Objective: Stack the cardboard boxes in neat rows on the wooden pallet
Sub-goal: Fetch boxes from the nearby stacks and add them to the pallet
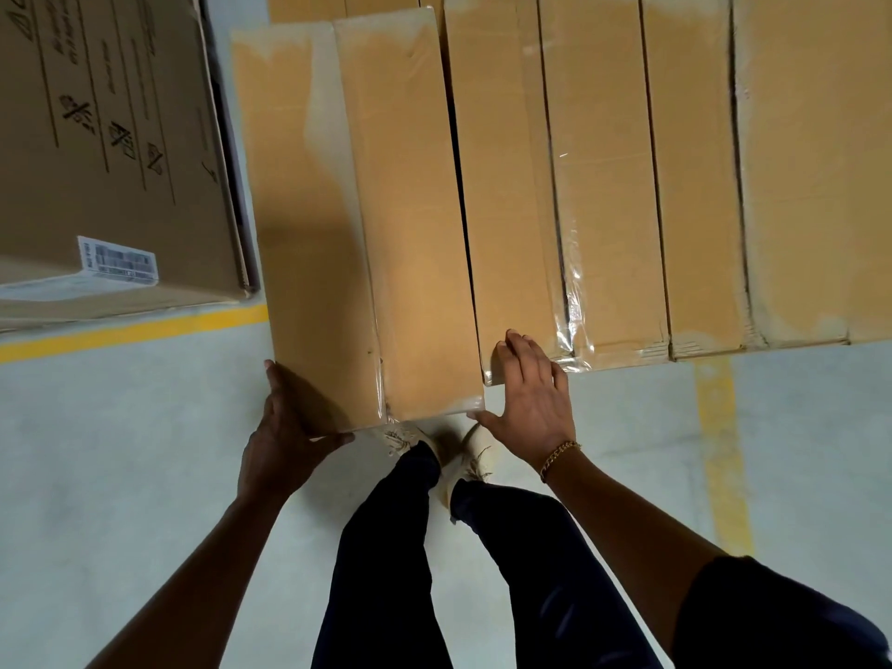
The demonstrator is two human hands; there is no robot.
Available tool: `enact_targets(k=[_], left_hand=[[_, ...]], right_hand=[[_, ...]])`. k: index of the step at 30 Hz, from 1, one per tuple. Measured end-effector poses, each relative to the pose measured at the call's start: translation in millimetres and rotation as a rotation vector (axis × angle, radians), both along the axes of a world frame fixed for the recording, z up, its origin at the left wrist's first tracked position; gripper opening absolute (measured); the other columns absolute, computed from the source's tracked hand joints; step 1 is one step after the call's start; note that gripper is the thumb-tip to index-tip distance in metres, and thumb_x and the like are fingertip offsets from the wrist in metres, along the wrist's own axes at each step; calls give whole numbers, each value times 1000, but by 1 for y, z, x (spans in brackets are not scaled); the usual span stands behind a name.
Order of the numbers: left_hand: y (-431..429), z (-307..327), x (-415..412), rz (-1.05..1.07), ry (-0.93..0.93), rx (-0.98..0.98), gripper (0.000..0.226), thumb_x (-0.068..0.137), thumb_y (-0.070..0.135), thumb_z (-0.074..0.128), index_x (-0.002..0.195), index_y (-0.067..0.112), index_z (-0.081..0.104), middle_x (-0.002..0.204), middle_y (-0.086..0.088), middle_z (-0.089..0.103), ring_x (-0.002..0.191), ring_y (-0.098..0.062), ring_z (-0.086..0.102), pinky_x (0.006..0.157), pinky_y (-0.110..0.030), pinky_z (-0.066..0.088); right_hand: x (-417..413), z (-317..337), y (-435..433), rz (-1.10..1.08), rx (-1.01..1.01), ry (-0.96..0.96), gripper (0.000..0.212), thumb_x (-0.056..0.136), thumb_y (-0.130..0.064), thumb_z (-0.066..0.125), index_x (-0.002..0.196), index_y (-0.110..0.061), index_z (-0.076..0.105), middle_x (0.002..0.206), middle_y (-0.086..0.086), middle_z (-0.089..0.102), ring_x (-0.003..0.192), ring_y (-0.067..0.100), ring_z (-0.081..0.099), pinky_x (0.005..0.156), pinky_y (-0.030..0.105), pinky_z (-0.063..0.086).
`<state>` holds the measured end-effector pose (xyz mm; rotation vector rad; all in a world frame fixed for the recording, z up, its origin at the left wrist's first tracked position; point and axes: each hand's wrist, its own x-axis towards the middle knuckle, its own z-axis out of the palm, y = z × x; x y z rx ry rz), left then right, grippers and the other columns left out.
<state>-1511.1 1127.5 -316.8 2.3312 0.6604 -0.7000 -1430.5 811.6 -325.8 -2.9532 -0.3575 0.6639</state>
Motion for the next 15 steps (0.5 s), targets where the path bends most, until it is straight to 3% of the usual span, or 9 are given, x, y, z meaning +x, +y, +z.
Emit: enact_targets(k=[8, 15], left_hand=[[3, 2, 22, -10, -24, -11, 147, 69, 46, 92, 160, 23, -20, 163, -15, 34, 132, -49, 53, 97, -67, 48], [6, 1, 30, -11, -19, 9, 149, 67, 48, 93, 160, 25, -22, 161, -18, 36, 131, -50, 53, 96, -68, 49]], right_hand=[[17, -1, 5, -25, -14, -129, 82, 64, -75, 75, 120, -19, 56, 139, 4, 50, 119, 25, 47, 90, 46, 45], [24, 0, 8, -46, -34, -159, 79, 63, -74, 77, 113, -17, 57, 129, 5, 56, 108, 27, 50, 82, 45, 46]])
